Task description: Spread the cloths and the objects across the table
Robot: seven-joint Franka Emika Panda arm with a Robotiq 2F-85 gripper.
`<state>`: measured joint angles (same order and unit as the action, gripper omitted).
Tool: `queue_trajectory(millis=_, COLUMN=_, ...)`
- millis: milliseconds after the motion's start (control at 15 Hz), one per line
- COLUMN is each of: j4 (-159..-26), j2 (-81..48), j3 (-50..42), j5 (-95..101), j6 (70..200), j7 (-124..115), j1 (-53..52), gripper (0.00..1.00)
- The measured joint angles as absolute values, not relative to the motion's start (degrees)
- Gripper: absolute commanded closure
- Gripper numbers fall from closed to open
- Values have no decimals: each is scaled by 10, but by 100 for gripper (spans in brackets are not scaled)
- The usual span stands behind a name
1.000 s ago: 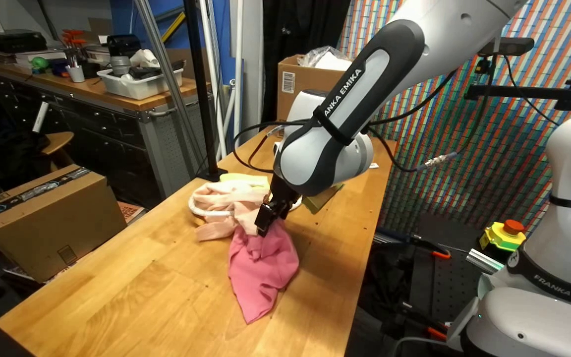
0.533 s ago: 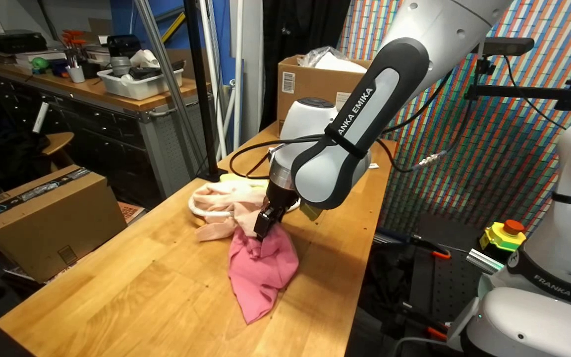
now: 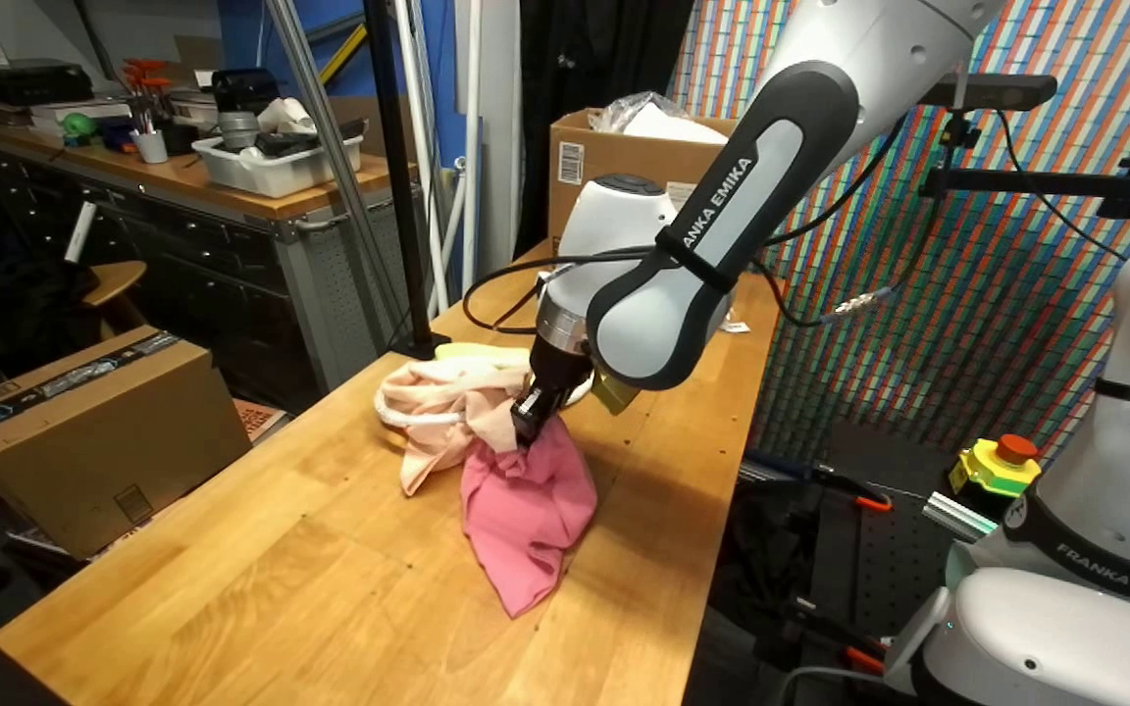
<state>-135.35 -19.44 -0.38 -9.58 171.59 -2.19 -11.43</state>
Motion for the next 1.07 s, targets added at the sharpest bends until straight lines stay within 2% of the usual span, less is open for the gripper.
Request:
queue_trajectory(millis=133, j4=-1359, j2=-173, j3=-4, j5=-91, j6=1715, j7=-24, j1=-104, gripper=91)
queue_trajectory(millis=1067, j4=-1430, j2=29, j3=-2, j5=-75, j6=1714, j7=-25, j1=-46, gripper=92)
